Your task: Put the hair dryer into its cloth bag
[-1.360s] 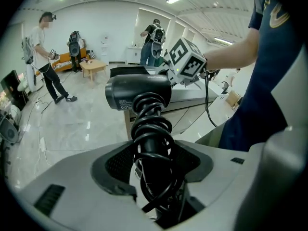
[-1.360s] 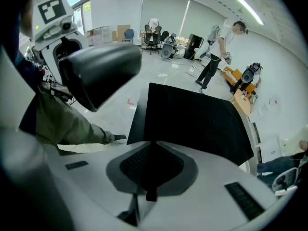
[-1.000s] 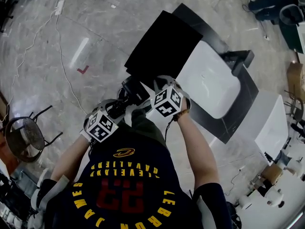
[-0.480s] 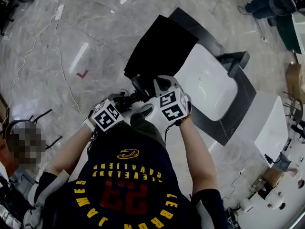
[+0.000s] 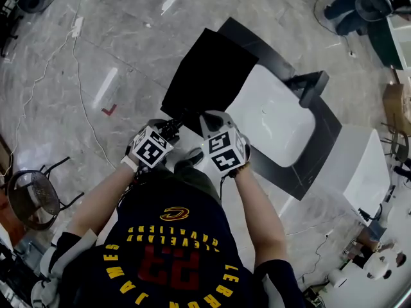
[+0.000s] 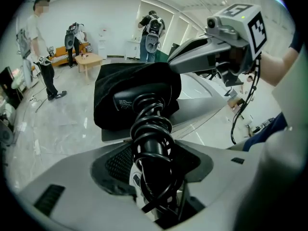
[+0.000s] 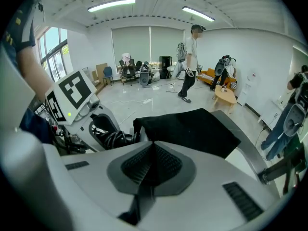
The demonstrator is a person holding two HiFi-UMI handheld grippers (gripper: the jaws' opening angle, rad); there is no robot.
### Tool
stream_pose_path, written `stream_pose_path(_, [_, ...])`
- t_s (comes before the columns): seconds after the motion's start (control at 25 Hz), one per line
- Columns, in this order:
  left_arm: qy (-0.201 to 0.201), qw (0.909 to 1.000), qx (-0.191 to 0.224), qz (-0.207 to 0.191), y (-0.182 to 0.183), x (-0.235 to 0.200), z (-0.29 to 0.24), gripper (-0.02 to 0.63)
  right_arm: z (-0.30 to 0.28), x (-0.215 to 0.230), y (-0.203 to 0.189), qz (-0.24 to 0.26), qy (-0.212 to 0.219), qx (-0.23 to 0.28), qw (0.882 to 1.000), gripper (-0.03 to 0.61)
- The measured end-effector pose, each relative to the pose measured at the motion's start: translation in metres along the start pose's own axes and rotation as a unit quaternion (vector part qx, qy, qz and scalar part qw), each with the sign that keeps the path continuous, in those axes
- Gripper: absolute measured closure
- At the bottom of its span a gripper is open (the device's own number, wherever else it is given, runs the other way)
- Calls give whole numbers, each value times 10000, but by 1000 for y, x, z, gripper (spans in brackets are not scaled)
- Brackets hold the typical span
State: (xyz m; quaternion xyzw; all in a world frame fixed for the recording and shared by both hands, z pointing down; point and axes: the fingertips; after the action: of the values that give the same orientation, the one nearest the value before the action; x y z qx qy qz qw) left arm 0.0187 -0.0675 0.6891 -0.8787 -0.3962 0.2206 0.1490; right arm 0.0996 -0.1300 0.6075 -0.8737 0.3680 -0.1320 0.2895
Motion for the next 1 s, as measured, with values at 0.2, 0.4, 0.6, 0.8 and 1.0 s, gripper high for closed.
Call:
stream_pose_path(0.2, [536, 9983, 162, 150, 22, -4, -21, 365, 2, 4, 0, -207, -13, 14, 9998, 565])
stream_pose_path(0.4, [915, 9949, 345, 228, 36, -13, -37, 365, 5, 9, 3, -368, -53, 67, 9993, 565])
stream_pose_path(0.6, [983, 9939, 468, 168, 42, -13, -40, 363, 5, 10, 4, -474, -42, 94, 9988, 565])
stream_pose_path(0.8, [883, 9953, 392, 72, 13, -12, -19, 298, 6, 12, 6, -465, -53, 91, 9989, 565])
stream_pose_path(1.0, [408, 9990, 180, 46, -15, -1, -16, 322, 3, 12, 6, -506, -65, 83, 9987, 565])
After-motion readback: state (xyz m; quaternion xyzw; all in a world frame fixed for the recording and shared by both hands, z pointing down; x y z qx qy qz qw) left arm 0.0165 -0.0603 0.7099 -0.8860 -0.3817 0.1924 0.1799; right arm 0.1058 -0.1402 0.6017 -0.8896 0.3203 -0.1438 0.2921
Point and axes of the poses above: the fingertips, and each gripper's own axes: z backward along the fingers, x to its right, y out of its top, and after that the axes turned 1 degree about -x, right-handed
